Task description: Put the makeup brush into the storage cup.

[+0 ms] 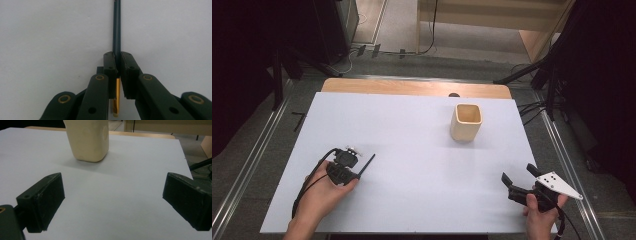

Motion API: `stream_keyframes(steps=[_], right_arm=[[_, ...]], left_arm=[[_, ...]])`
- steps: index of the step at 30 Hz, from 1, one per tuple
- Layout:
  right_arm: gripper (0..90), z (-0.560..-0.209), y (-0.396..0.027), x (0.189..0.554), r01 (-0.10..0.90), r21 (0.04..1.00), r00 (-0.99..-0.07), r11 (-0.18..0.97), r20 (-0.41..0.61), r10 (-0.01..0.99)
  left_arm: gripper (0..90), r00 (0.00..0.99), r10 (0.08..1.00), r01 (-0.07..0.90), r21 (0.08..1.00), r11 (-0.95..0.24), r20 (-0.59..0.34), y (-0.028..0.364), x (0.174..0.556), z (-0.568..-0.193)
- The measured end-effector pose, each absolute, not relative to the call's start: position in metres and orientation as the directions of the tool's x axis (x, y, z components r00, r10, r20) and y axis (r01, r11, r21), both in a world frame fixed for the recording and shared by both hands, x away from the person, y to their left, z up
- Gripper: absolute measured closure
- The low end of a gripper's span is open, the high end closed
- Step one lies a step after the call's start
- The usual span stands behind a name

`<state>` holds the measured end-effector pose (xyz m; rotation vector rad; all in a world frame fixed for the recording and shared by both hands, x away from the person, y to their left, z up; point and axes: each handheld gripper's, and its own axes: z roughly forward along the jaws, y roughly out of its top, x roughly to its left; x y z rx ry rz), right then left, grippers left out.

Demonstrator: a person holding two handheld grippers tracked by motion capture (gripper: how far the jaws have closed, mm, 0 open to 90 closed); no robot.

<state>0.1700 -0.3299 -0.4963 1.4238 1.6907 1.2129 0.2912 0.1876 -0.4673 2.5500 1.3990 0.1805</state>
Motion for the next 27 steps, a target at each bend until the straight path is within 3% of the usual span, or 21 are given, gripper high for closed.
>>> stream_keyframes(steps=[19,27], right_arm=[[4.6,-0.474,-0.303,0.182,0.381,0.925,-0.274,0.005,0.108,0.956],[5.9,-0.449,-0.268,0.199,0.365,0.931,-0.318,0.031,0.094,0.943]], left_arm=[[84.9,0.574,0.815,0.739,0.481,-0.473,-0.082,0.179,0.291,-0.444],[84.8,0.593,0.801,0.682,0.581,-0.444,-0.084,0.173,0.293,-0.437]])
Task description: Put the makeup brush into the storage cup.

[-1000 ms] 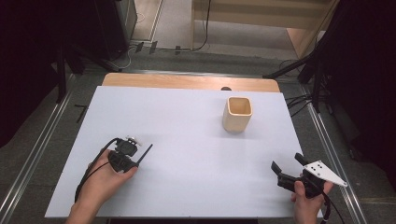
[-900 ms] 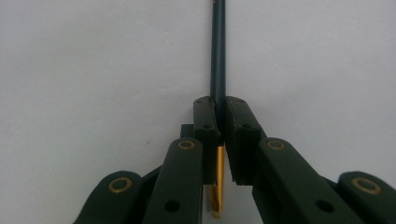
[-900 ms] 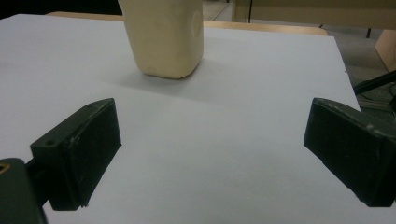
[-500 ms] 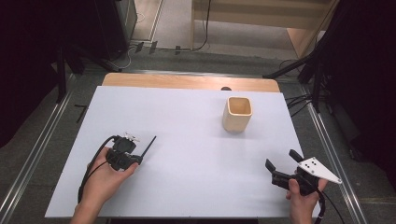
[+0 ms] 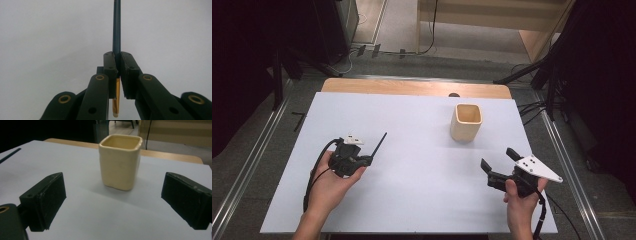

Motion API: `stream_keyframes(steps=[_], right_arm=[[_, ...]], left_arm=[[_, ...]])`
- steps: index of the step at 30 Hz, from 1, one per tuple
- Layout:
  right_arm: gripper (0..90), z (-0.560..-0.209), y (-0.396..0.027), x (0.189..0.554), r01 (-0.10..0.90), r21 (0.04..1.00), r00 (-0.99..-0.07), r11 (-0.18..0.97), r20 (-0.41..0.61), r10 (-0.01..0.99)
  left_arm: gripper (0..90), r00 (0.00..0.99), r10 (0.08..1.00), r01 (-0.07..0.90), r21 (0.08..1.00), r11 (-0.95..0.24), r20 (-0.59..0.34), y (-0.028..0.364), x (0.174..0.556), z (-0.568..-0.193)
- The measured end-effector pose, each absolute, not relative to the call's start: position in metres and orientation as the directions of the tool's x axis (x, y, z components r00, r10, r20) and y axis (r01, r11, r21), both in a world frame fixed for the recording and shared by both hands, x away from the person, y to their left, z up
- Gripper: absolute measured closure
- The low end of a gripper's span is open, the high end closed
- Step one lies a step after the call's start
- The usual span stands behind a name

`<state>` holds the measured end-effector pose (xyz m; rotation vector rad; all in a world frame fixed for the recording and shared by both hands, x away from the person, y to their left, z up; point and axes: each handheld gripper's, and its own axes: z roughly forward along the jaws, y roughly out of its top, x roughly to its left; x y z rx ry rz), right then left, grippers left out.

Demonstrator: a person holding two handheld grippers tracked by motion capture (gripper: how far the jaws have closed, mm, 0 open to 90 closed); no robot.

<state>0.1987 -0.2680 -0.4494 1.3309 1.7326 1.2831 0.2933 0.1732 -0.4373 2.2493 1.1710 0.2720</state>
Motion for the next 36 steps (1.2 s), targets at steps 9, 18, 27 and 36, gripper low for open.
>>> stream_keyframes(steps=[9,18,27,36], right_arm=[[6.6,-0.428,-0.23,0.221,0.346,0.937,-0.394,0.048,0.099,0.914],[10.2,-0.416,-0.188,0.244,0.355,0.933,-0.426,0.054,0.11,0.898],[12.8,-0.42,-0.167,0.247,0.4,0.916,-0.448,-0.014,0.209,0.869],[14.2,-0.423,-0.143,0.244,0.419,0.906,-0.473,-0.062,0.276,0.837]], left_arm=[[84.8,0.624,0.773,0.622,0.672,-0.402,-0.114,0.166,0.289,-0.434],[84.9,0.667,0.728,0.558,0.752,-0.351,-0.156,0.151,0.282,-0.437],[84.8,0.717,0.662,0.518,0.802,-0.296,-0.219,0.135,0.275,-0.445],[84.8,0.755,0.605,0.481,0.84,-0.25,-0.252,0.124,0.265,-0.446]])
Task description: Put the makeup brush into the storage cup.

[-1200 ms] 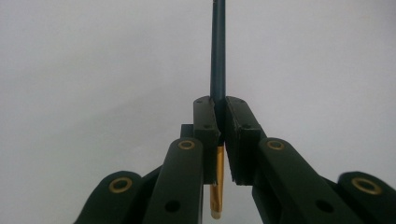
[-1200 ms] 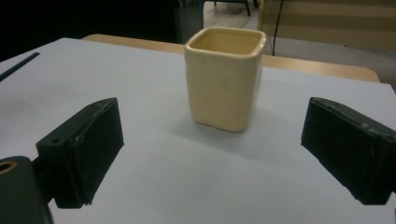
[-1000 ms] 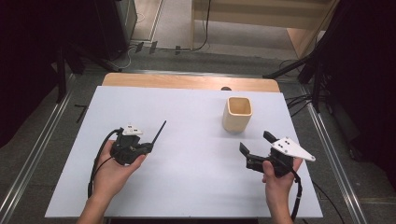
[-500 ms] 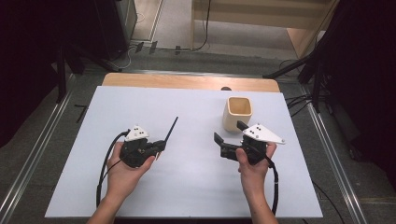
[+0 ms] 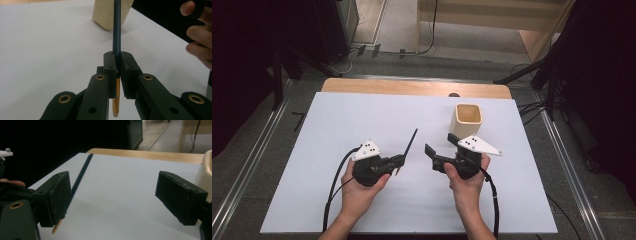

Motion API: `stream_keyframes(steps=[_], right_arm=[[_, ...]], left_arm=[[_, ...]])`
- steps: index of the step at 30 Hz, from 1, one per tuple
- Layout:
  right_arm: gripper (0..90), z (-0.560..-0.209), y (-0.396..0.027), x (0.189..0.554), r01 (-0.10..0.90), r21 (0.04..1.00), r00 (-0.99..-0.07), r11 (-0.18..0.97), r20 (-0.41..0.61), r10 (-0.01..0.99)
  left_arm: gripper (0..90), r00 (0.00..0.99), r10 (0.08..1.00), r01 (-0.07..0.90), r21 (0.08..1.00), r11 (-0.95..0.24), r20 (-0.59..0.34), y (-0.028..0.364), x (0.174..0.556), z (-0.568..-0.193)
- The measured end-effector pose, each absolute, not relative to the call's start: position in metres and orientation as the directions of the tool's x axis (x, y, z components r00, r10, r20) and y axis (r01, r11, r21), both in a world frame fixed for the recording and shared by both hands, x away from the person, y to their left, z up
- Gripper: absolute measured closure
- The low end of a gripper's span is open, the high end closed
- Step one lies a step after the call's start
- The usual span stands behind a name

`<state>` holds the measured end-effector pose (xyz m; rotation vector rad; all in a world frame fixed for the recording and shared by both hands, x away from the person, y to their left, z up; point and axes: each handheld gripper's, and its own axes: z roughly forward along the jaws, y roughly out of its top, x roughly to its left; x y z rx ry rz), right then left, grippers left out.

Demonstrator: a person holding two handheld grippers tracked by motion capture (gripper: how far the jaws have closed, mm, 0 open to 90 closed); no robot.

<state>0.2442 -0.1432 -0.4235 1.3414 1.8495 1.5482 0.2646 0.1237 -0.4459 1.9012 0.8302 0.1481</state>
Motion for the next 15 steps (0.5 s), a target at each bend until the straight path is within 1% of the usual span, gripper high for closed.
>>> stream_keyframes(steps=[3,4,7,8,10,12,14,15], right_arm=[[16.7,-0.425,-0.134,0.244,0.439,0.896,-0.476,-0.066,0.294,0.829],[19.7,-0.427,-0.128,0.245,0.456,0.886,-0.463,-0.084,0.317,0.828],[22.2,-0.429,-0.124,0.245,0.477,0.871,-0.441,-0.12,0.355,0.824],[25.0,-0.43,-0.119,0.245,0.491,0.861,-0.44,-0.132,0.375,0.816],[26.0,-0.431,-0.117,0.245,0.492,0.861,-0.446,-0.13,0.377,0.811],[30.2,-0.432,-0.113,0.243,0.498,0.857,-0.453,-0.137,0.391,0.801],[37.8,-0.435,-0.111,0.242,0.514,0.842,-0.455,-0.166,0.431,0.779],[37.8,-0.435,-0.111,0.242,0.514,0.842,-0.455,-0.166,0.431,0.779]], left_arm=[[84.8,0.762,0.595,0.475,0.846,-0.241,-0.258,0.121,0.263,-0.447],[84.8,0.762,0.591,0.475,0.848,-0.235,-0.264,0.121,0.262,-0.448],[84.8,0.767,0.584,0.467,0.856,-0.222,-0.268,0.12,0.26,-0.448],[84.8,0.77,0.58,0.461,0.86,-0.217,-0.266,0.119,0.259,-0.449],[84.8,0.771,0.576,0.461,0.862,-0.209,-0.273,0.118,0.258,-0.448],[84.9,0.773,0.575,0.454,0.867,-0.207,-0.267,0.118,0.257,-0.448],[84.9,0.775,0.573,0.449,0.87,-0.204,-0.266,0.117,0.256,-0.448],[84.8,0.775,0.573,0.449,0.87,-0.204,-0.266,0.117,0.256,-0.448]])
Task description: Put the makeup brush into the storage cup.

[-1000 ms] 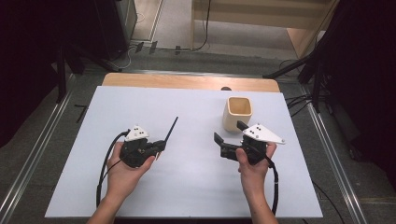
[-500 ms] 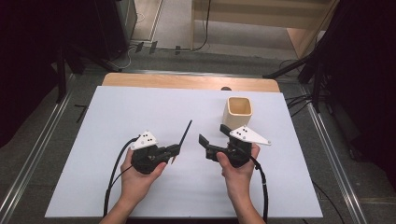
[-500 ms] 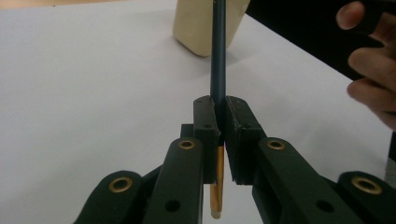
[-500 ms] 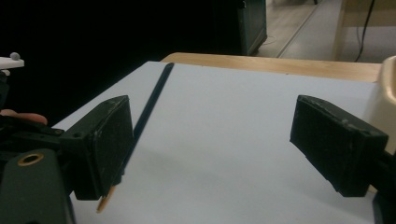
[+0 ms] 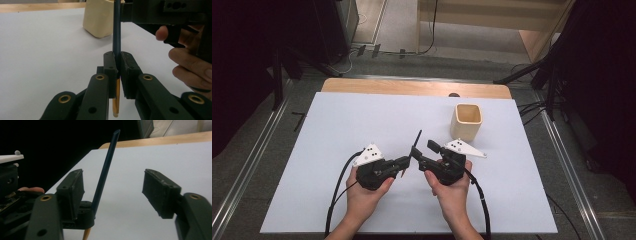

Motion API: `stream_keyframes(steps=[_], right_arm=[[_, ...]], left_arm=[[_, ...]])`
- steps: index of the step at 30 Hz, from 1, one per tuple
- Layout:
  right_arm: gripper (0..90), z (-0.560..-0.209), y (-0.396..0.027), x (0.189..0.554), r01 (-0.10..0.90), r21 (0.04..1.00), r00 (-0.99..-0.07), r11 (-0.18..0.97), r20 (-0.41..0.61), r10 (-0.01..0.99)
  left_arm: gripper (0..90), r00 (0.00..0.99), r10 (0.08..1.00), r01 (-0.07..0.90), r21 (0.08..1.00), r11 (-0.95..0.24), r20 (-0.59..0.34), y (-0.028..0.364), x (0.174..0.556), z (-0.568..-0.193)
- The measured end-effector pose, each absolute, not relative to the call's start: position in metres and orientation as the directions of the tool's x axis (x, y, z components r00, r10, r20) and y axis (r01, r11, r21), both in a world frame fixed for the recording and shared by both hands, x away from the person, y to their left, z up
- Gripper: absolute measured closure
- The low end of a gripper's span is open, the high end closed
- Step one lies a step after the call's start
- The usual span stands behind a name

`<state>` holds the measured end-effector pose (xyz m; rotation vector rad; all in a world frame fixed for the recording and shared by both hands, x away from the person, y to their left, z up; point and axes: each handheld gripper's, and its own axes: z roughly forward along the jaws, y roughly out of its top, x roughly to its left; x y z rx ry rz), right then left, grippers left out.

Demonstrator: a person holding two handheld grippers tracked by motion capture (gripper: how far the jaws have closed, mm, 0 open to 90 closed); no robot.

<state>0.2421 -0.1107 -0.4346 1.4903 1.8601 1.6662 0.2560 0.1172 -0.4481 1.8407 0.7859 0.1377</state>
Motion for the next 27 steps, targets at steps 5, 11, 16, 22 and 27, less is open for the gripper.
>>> stream_keyframes(steps=[5,11,16,22,27], right_arm=[[56.3,-0.443,-0.114,0.244,0.566,0.786,-0.458,-0.248,0.55,0.699],[68.3,-0.446,-0.111,0.243,0.611,0.735,-0.44,-0.294,0.624,0.646],[75.0,-0.447,-0.111,0.242,0.622,0.71,-0.428,-0.329,0.66,0.618],[84.9,-0.449,-0.111,0.242,0.616,0.717,-0.421,-0.326,0.649,0.634],[84.9,-0.447,-0.108,0.239,0.551,0.786,-0.462,-0.28,0.567,0.682]], left_arm=[[84.8,0.787,0.56,0.436,0.875,-0.211,-0.257,0.113,0.253,-0.449],[84.8,0.795,0.555,0.423,0.88,-0.214,-0.247,0.11,0.251,-0.45],[84.8,0.801,0.55,0.412,0.884,-0.22,-0.237,0.108,0.249,-0.45],[83.8,0.808,0.53,0.424,0.879,-0.216,-0.26,0.108,0.251,-0.451],[64.8,0.806,0.541,0.414,0.882,-0.225,-0.24,0.106,0.251,-0.452]])
